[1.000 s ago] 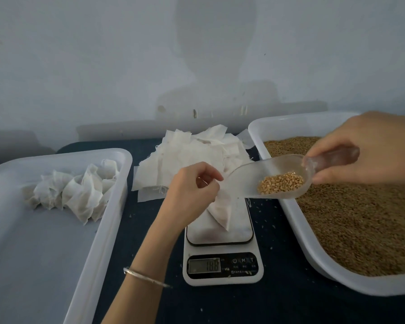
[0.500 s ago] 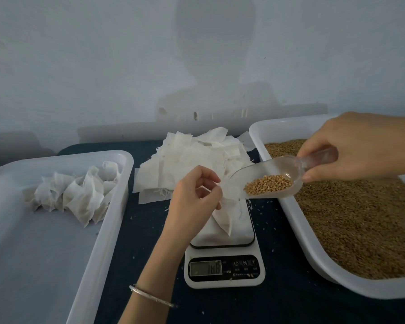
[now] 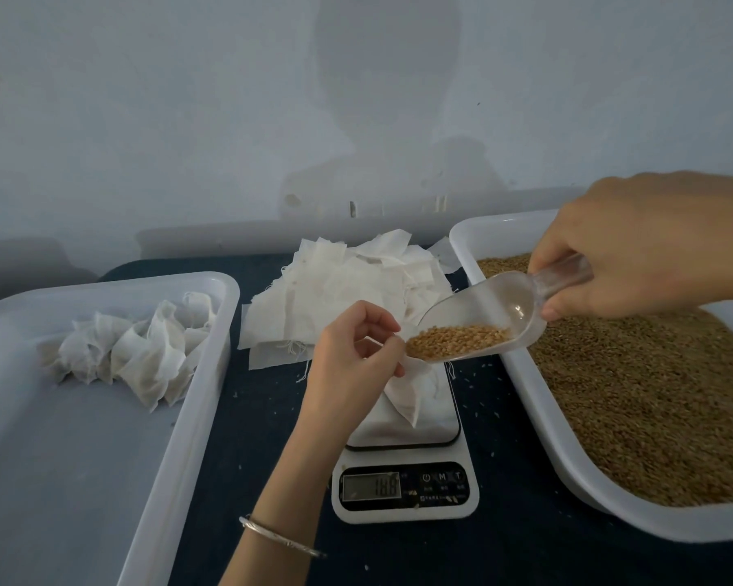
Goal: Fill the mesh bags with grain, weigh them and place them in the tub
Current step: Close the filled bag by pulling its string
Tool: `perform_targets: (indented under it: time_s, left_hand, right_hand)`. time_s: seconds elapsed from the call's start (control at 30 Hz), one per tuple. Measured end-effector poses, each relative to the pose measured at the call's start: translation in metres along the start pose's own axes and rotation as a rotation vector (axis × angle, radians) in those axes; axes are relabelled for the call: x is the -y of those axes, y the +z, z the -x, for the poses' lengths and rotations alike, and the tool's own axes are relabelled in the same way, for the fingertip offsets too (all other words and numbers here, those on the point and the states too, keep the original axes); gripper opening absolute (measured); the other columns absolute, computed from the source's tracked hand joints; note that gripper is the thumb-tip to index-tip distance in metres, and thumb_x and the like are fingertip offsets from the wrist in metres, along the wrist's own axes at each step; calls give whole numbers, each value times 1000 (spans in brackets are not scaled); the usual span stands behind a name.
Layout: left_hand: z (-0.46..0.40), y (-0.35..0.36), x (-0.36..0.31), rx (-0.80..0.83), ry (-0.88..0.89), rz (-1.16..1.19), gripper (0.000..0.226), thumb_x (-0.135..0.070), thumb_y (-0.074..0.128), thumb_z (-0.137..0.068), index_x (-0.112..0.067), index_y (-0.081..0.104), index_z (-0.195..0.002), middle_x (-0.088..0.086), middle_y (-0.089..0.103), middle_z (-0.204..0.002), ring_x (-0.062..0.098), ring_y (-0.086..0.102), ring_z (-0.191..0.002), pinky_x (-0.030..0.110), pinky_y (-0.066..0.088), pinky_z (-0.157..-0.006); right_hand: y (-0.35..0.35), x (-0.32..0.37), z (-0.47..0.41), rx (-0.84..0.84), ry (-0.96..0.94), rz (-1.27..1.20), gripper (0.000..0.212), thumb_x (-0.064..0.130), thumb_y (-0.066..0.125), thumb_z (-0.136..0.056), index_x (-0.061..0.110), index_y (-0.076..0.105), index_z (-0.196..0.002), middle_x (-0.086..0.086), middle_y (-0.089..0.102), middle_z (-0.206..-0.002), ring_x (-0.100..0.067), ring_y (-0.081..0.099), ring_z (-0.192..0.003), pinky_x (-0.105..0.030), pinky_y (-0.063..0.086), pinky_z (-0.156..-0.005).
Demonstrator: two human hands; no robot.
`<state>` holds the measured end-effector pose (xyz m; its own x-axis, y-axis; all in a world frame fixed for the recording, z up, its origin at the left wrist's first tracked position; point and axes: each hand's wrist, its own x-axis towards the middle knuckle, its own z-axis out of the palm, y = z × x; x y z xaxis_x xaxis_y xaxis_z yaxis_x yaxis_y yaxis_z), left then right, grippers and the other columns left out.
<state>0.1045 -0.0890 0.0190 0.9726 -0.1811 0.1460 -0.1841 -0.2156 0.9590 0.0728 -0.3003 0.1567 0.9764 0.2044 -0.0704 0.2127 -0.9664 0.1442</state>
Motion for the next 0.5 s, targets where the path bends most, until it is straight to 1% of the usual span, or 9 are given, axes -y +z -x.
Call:
perform_targets:
  time_s: [0.07,0.13,0.23,0.3,0.37,0.43,0.5]
  left_hand:
    - [0,-1,0,-2,-8,11,15,2,59,-84,-13,60,-83,1,66,-71,15,65,-58,40,57,-66]
    - [0,-2,1,-4,-10,17,15,2,60,-84,-13,61,-83,-1,66,-69,15,65,-58,39,57,-66]
    - [0,-2,1,-11,-5,19,14,2,60,-84,-12,61,-84,-4,65,-67,15,65,-57,38,57,-66]
    - [0,-3,1,-16,-9,32,13,2,60,-84,-10,61,-85,-3,65,-67,14,65,-57,39,57,-66]
    - [0,-3,2,-18,-20,54,13,2,59,-85,-10,61,-85,-3,65,-66,14,64,-57,38,57,-66]
    - [1,-3,4,-20,-37,79,13,2,59,-85,-11,61,-85,-4,65,-67,12,64,-57,34,57,-65]
    - [1,-3,5,-20,-51,101,13,2,59,-86,-11,62,-86,-4,66,-68,11,63,-57,28,58,-63]
  right_hand:
    - [1,0,0,-6,4,-16,23,59,67,-71,43,68,-87,16,66,-78,-9,63,-76,-31,54,-69]
    - [2,-1,1,-14,-1,-36,25,60,66,-70,43,69,-87,18,65,-74,-7,62,-73,-30,54,-67]
    - [8,-5,3,1,1,-114,35,67,56,-62,44,69,-85,22,65,-68,0,60,-68,-27,52,-66]
    - [17,-10,6,36,6,-187,43,71,48,-57,45,69,-84,24,66,-71,3,60,-70,-27,52,-68]
    - [30,-15,11,56,0,-282,44,75,46,-58,47,68,-83,31,65,-76,6,61,-72,-27,51,-70]
    - [45,-18,17,56,-1,-399,42,78,47,-61,48,68,-80,35,64,-79,11,59,-76,-25,46,-67]
    - [61,-19,23,54,4,-505,47,80,45,-63,47,70,-85,33,66,-80,11,61,-76,-23,46,-67]
